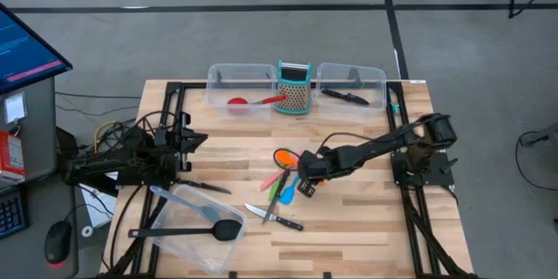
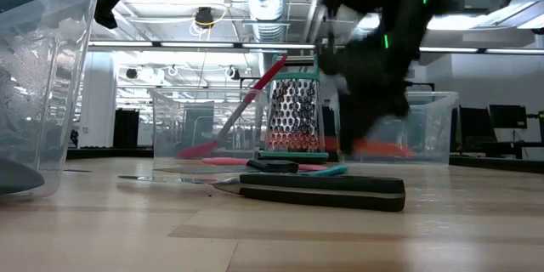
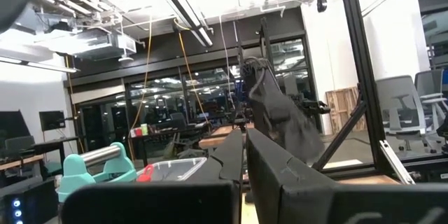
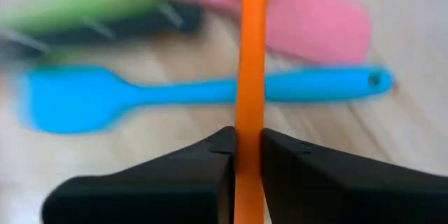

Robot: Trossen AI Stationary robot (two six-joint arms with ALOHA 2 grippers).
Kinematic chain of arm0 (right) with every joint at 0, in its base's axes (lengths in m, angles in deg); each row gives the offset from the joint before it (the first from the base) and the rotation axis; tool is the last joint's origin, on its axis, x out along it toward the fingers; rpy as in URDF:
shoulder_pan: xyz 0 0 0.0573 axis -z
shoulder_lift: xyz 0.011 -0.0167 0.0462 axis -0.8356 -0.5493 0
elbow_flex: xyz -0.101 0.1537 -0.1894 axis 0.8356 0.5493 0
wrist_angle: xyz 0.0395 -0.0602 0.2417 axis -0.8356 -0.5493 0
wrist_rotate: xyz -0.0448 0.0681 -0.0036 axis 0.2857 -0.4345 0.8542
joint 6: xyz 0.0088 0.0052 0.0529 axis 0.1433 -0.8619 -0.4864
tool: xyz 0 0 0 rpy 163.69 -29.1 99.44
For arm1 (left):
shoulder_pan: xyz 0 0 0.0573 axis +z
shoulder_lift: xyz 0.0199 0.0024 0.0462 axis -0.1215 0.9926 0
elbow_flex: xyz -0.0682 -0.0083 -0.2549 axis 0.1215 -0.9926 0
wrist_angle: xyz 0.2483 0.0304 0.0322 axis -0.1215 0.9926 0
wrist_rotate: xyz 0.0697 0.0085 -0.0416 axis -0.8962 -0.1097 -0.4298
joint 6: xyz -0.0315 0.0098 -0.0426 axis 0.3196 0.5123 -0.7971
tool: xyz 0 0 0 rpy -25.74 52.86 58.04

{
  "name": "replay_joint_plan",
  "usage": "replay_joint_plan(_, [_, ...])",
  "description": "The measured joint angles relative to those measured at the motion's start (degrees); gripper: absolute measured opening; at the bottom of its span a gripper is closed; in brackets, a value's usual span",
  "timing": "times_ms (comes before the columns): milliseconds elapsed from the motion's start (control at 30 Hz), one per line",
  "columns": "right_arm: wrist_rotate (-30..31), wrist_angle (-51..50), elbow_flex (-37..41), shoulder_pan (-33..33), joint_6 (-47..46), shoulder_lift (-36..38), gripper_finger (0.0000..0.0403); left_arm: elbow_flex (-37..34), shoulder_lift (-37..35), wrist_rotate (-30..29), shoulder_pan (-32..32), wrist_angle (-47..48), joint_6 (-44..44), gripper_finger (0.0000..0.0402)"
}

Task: Pick & Place Kitchen Items
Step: Put the orange spatula into the bottom transparent bin

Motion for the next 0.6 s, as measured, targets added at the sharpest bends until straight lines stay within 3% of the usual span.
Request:
replay_joint_plan(267, [5.24,1.33,-0.42,-0.57,0.83,14.46,0.0026,-0.01,0.0,0.02,-0.01,-0.27,0.0,0.0003])
replay_joint_plan(600, [12.55,8.12,-0.48,-4.17,9.62,30.71,0.0031,0.0,0.0,0.03,0.0,-0.72,0.02,0.0003])
